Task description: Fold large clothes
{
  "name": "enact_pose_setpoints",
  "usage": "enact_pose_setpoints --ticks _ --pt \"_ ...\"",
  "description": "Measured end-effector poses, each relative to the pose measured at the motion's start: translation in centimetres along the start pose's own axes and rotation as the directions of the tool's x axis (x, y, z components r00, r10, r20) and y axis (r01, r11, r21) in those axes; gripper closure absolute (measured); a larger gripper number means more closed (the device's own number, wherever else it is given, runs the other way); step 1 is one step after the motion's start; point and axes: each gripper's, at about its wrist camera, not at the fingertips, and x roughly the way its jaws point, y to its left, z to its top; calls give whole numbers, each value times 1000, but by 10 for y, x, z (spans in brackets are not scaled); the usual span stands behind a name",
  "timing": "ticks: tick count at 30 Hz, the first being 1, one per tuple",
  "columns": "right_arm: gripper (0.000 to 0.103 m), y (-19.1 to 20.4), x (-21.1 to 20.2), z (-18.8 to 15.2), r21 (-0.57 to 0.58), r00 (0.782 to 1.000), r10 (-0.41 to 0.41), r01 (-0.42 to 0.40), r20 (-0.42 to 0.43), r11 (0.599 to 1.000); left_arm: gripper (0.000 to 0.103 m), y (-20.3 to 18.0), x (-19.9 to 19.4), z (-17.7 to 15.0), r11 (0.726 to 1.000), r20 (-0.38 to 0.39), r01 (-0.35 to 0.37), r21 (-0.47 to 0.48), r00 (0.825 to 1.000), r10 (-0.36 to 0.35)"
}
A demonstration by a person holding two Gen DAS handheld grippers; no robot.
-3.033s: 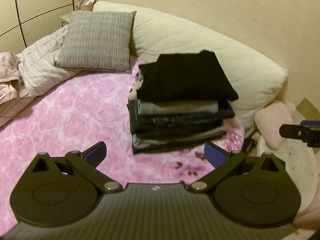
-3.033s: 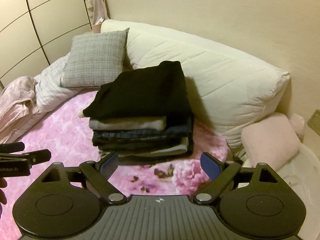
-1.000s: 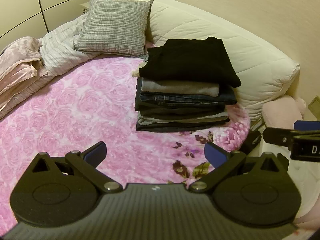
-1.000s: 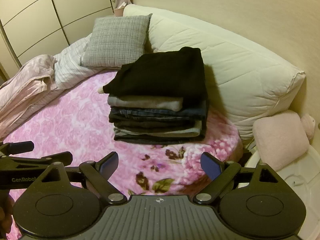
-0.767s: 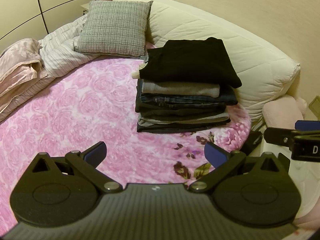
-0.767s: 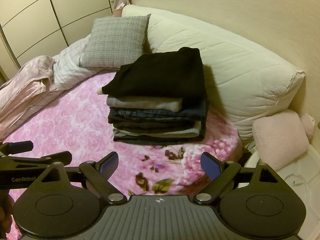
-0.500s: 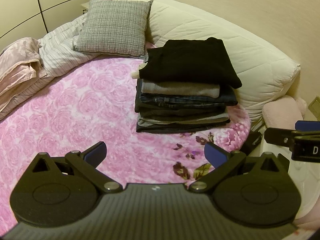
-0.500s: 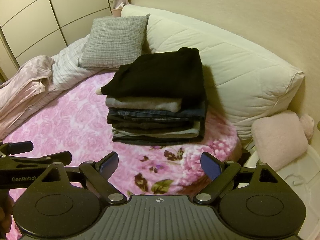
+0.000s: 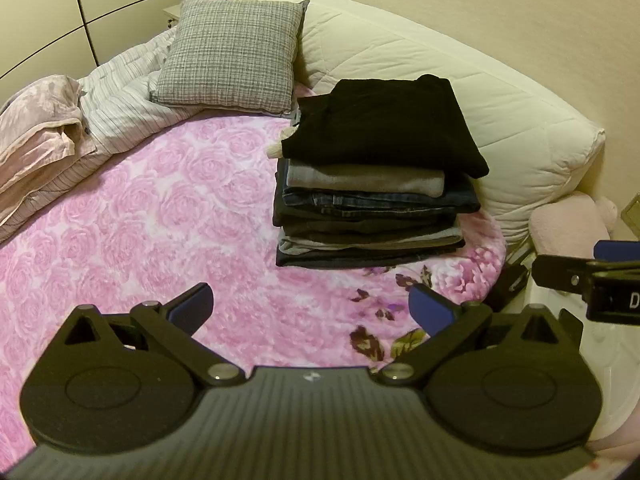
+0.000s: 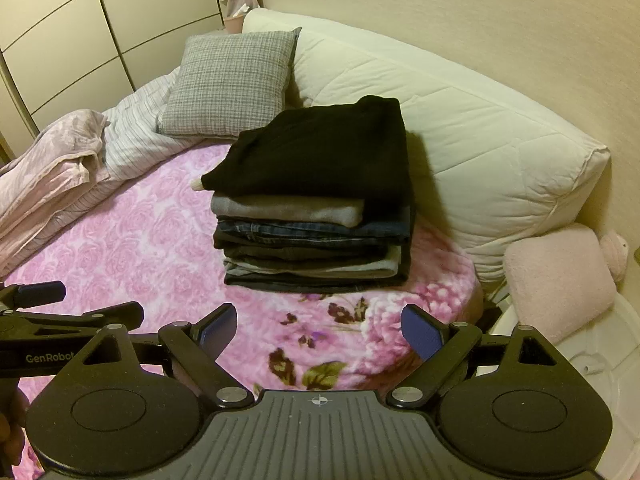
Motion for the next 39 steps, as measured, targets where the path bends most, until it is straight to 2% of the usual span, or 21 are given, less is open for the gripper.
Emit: enact_pose_setpoints --ticks 39 --pt "17 -8 5 8 -7 1000 7 -7 2 1000 1 -15 0 3 1000 14 15 19 1000 -15"
